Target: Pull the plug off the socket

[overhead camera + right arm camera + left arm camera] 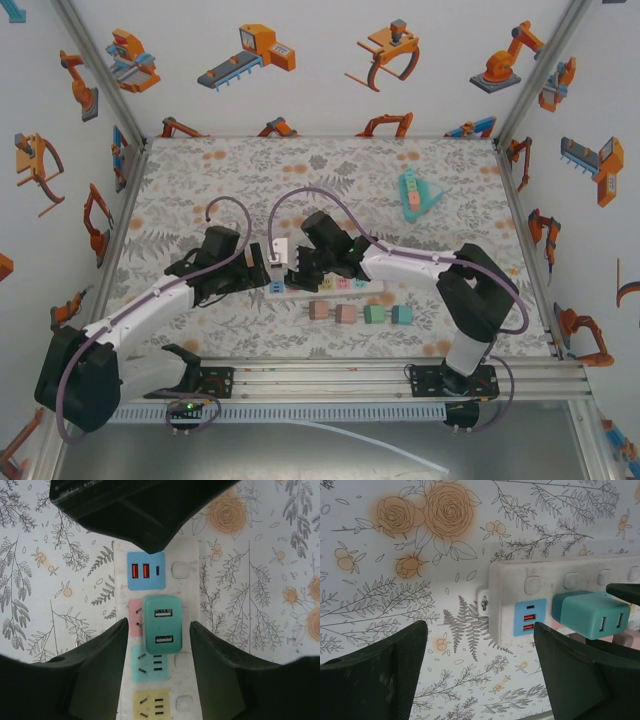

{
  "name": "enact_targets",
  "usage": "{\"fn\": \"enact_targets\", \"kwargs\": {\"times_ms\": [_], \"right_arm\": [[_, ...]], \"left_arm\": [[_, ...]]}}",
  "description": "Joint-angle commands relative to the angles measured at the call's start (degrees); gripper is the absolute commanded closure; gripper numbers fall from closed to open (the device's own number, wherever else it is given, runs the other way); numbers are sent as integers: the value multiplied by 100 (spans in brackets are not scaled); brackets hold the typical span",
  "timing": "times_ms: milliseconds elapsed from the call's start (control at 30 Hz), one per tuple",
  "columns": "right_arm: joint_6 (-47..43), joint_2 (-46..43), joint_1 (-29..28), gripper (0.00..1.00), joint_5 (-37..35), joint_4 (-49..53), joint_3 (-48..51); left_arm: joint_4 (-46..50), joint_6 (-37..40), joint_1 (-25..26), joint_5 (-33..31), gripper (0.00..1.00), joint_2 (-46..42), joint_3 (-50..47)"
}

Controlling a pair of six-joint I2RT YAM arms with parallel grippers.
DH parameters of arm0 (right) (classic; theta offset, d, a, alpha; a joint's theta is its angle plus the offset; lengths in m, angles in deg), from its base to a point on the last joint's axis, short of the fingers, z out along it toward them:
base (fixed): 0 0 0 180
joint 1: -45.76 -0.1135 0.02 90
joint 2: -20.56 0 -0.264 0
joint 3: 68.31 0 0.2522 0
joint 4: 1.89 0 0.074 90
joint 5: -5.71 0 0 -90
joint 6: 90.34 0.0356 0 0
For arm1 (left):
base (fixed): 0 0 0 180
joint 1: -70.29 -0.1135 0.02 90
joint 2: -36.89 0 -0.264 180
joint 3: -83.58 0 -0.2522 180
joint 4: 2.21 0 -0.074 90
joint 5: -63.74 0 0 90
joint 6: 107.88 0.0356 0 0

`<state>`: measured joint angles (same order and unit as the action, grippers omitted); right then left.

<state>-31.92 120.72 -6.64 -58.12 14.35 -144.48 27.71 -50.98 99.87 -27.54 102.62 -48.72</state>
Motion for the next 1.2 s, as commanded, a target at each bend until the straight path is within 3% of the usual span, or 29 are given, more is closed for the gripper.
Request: {"fn": "enact_targets", "kwargs": {"times_ms": [0,367,767,900,1167], "right_arm": [[38,116,22,53,173,-161,-227],[19,197,20,55,72,-156,-201],[19,240,29,59,115,-164,-214],[24,251,26,60,142,-160,-227],[45,240,28,67,256,-143,-249]], "left_arm": [[-117,-84,-36,203,21,229,-13],[-164,-17,-45,611,25,922,165],[316,90,-40,-13,31,1149,236],[125,97,-45,225,32,1220,189],[255,137,-41,121,32,1242,209]]}}
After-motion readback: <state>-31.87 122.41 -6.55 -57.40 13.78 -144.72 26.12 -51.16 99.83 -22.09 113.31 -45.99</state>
